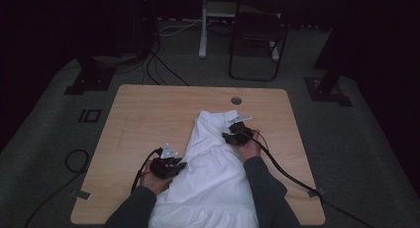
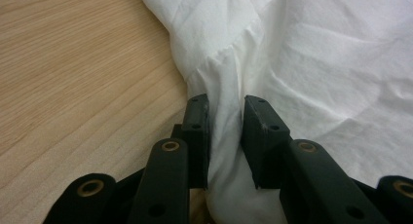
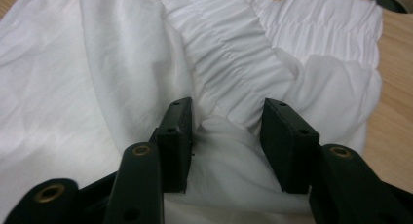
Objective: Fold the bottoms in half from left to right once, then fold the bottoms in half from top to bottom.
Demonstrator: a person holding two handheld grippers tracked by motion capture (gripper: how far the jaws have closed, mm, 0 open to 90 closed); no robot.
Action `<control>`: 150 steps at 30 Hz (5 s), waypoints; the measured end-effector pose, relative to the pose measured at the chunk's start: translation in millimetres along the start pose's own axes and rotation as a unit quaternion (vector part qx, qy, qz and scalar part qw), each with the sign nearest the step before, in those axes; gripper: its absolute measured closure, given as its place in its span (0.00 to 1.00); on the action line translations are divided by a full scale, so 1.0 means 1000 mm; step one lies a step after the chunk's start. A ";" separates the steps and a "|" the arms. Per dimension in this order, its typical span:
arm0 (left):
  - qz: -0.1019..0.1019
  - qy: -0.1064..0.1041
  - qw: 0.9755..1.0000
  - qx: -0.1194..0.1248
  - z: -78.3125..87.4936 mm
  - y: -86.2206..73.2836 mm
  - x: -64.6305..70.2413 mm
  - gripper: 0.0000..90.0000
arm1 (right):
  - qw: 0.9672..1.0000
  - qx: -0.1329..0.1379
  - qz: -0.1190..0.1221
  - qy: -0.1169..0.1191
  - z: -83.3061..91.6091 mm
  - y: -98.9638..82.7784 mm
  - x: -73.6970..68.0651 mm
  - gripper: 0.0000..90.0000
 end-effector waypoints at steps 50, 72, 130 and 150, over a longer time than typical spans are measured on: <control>0.002 -0.002 1.000 0.001 0.000 0.000 0.000 0.80 | 0.993 0.046 -0.015 -0.105 0.040 0.030 0.055 0.79; 0.022 0.026 0.999 0.020 -0.013 0.108 -0.030 0.59 | 0.998 0.034 -0.045 -0.027 0.025 -0.006 0.046 0.53; 0.033 0.039 0.999 -0.007 -0.055 0.098 -0.038 0.35 | 0.998 0.032 -0.052 0.024 0.014 -0.027 0.007 0.25; 0.016 0.016 0.999 -0.024 -0.043 0.105 -0.034 0.93 | 0.996 0.000 -0.040 0.074 0.005 -0.012 -0.010 0.94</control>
Point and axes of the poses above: each handheld gripper's, and its own axes: z roughly backward along the jaws, y roughly out of its top, x roughly to its right, the point moved 5 cm from there along -z, roughly forward along the jaws, and after that the axes turned 15 degrees about -x, right-handed, at the moved point
